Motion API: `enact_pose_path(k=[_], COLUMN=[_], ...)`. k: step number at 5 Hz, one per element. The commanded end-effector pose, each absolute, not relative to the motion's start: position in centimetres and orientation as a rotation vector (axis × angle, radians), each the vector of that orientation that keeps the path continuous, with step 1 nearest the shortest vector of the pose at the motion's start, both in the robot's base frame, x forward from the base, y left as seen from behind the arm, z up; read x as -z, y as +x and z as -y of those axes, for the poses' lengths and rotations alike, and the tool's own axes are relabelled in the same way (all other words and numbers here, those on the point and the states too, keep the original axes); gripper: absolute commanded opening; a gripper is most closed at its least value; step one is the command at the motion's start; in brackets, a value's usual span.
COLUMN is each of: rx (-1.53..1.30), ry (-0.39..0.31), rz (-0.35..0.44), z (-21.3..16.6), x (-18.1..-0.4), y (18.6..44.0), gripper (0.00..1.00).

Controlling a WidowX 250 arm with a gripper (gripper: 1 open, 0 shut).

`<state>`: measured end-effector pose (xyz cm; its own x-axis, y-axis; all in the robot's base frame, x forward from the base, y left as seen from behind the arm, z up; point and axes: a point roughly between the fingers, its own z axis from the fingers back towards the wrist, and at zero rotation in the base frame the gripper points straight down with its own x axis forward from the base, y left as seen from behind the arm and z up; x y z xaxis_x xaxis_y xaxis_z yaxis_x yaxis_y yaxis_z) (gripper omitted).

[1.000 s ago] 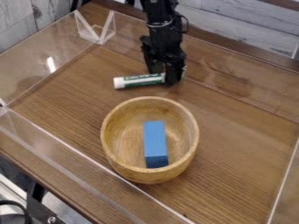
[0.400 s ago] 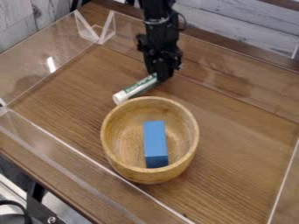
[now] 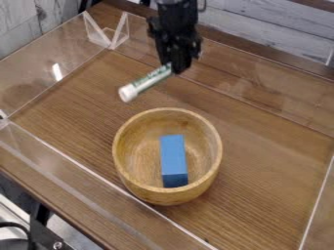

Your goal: Put the green marker in the brown bowl

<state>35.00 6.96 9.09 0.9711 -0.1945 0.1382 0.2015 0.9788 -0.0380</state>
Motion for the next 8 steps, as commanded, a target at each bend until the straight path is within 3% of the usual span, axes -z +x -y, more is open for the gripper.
enact_pose_path(k=[1, 5, 8], rx=[0.2, 0.147, 0.109], ry=[-0.028, -0.047, -0.04], rz=[0.202, 0.199, 0.191], z=[-6.9, -5.6, -5.1], x=[-12.3, -12.2, -11.5], y=[34.0, 30.4, 29.6], gripper=[0.0, 0.0, 0.0])
